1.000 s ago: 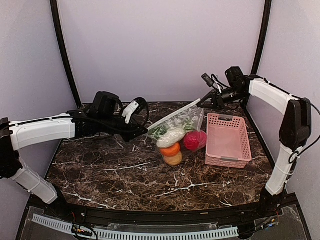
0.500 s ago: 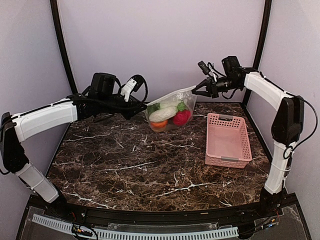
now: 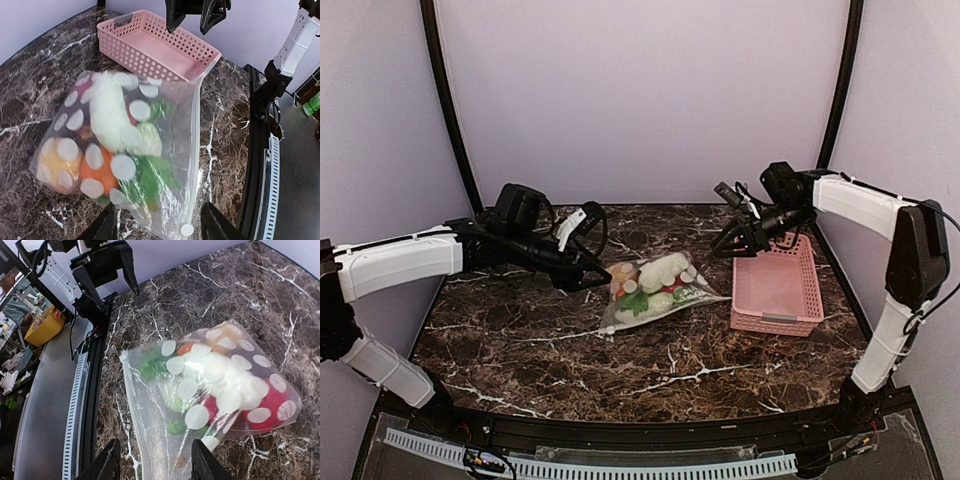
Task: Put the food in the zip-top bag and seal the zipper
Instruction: Place the zipper food storage bag at the center of the board, then reset both arms
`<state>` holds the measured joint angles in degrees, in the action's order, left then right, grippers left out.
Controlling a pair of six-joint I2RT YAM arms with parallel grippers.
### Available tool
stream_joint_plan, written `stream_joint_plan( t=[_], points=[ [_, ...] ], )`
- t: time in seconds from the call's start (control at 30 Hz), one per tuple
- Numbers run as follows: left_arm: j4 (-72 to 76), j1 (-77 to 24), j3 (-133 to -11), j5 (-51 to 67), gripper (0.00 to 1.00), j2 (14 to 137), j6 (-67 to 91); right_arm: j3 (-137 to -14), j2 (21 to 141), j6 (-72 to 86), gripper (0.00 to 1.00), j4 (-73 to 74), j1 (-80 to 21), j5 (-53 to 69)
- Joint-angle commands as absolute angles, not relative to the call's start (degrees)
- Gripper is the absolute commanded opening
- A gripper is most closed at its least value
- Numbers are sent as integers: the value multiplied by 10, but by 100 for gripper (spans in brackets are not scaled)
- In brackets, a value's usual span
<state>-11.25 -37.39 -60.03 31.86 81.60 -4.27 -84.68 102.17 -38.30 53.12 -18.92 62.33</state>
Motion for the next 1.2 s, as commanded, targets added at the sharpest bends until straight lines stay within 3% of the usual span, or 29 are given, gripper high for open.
stream_joint_plan(
  t=[0.0,0.1,0.27,0.37,0.4,0.43,0.47,0.53,0.67,0.87,1.17],
  points=[
    [-148,-375,-608,349,61,750,-60,-839,941,-416,47,599,-186,605],
    [-163,-375,-618,295,73,737,-69,-845,925,-395,48,600,-175,598],
    [-184,-374,-645,84,80,736,-63,-888,906,-352,53,570,-149,544],
    [-200,-374,-675,-10,85,738,-50,-911,879,-302,67,511,-124,482],
    [-200,-374,-679,-44,86,734,-46,-912,867,-284,77,484,-114,459],
    [-198,-374,-685,-58,89,728,-40,-909,851,-262,95,451,-106,432],
    [-191,-374,-687,-77,91,724,-38,-904,834,-238,98,417,-99,395],
    [-177,-374,-694,-99,98,710,-29,-887,798,-181,99,351,-86,320],
    [-159,-374,-704,-178,99,690,6,-847,752,-94,99,272,-76,205],
    [-160,-372,-695,-251,99,675,35,-762,705,-50,99,215,-76,174],
    [-9,-372,-573,-287,99,649,-11,-685,698,-37,99,136,-76,136]
  ],
)
